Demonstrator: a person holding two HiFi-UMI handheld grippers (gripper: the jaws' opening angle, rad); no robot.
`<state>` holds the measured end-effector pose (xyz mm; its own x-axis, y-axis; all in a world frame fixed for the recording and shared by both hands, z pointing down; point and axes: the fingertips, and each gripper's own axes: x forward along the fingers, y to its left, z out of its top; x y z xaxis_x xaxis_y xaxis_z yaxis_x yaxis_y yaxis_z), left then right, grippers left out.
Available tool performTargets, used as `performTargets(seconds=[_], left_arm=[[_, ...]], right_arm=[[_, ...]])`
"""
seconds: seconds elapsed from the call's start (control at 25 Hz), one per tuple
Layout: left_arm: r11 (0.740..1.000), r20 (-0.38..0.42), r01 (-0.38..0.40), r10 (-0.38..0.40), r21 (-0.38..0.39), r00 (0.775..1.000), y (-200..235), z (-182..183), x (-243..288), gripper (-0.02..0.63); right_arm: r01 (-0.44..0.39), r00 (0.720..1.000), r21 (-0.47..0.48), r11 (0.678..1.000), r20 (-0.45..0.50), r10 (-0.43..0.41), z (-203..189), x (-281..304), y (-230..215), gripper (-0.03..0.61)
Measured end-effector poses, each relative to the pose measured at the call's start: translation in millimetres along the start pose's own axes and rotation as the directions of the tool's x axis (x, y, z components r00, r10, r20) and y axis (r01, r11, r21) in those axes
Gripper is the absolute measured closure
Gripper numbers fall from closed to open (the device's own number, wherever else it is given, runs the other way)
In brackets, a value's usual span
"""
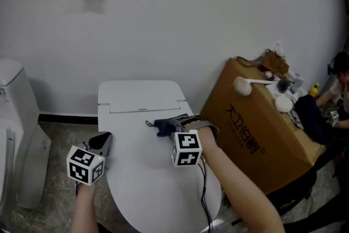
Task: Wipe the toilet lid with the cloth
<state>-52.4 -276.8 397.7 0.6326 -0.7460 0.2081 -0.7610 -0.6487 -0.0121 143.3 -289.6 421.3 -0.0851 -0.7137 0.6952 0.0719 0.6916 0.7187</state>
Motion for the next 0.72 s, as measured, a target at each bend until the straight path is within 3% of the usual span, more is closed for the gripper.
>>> performTargets(seconds=[0.72], left_arm=[[1.0,-0.003,-0.003,0.003,0.004,1.0,0,0,0,0.597]], right_arm=[[-0.005,1.0,0.006,1.0,0.024,0.005,5,-33,36,0.515]])
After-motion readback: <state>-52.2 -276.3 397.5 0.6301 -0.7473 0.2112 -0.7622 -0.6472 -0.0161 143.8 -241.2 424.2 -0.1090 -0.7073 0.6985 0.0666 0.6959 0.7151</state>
